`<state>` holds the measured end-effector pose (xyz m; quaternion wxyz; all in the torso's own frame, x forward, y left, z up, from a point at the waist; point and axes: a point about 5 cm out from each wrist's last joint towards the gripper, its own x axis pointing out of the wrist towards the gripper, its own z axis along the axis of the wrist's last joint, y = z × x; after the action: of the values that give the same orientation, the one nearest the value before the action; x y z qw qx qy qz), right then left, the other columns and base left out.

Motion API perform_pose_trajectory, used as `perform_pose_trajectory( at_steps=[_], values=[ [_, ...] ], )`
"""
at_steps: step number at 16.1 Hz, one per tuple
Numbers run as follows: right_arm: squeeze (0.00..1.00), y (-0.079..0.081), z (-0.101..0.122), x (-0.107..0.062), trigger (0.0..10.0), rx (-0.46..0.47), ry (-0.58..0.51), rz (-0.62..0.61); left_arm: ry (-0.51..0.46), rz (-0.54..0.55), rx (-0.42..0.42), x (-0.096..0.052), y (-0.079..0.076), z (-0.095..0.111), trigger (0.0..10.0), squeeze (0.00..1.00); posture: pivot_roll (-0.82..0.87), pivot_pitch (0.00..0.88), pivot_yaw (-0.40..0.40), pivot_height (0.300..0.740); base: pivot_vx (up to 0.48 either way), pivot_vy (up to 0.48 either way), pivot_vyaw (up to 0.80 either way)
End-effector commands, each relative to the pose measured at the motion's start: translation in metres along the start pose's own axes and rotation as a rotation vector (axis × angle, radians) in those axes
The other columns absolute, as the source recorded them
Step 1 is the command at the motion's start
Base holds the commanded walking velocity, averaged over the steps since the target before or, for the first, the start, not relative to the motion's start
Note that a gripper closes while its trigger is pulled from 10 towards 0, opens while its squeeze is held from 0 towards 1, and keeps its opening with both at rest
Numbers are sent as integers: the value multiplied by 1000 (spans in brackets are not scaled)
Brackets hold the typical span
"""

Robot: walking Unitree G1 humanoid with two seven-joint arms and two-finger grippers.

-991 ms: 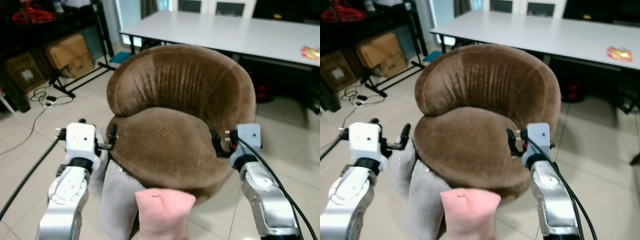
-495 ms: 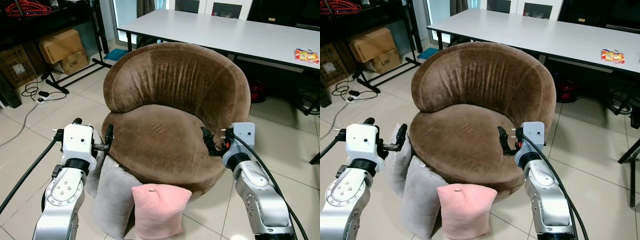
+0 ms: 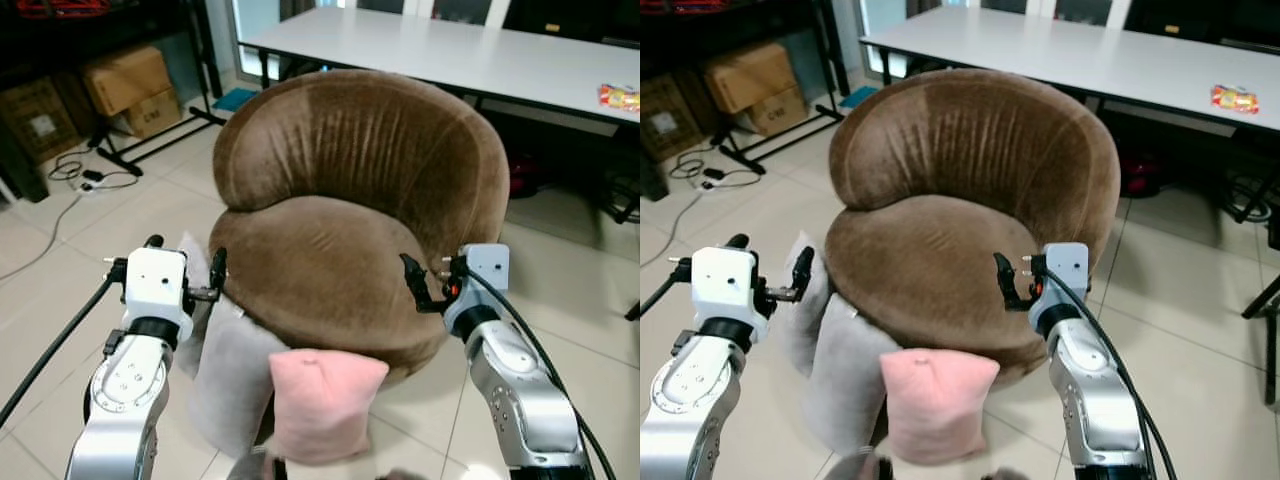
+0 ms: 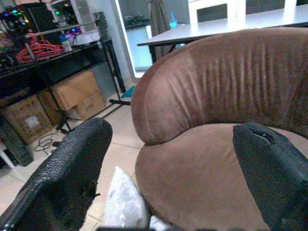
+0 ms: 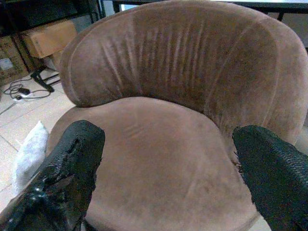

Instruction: Move the pillow to the sofa from floor

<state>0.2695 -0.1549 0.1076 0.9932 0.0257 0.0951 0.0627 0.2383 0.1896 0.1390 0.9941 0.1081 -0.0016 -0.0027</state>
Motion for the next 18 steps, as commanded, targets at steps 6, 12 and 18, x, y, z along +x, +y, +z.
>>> perform_pose_trajectory(
  at_steps=[6,12,18],
  values=[
    [0,0,2,0,10000,-11,-11,-5,16,31,-2,0,3,-3,10000,0,-25,0,23,641,0,0,0],
    [0,0,3,1,10000,-18,-15,-9,8,19,-4,0,3,-3,10000,0,-23,0,21,641,0,0,0],
    [0,-9,-1,1,10000,-11,-26,-109,-30,75,27,2,11,1,10000,0,-23,0,21,641,0,0,0]
  ],
)
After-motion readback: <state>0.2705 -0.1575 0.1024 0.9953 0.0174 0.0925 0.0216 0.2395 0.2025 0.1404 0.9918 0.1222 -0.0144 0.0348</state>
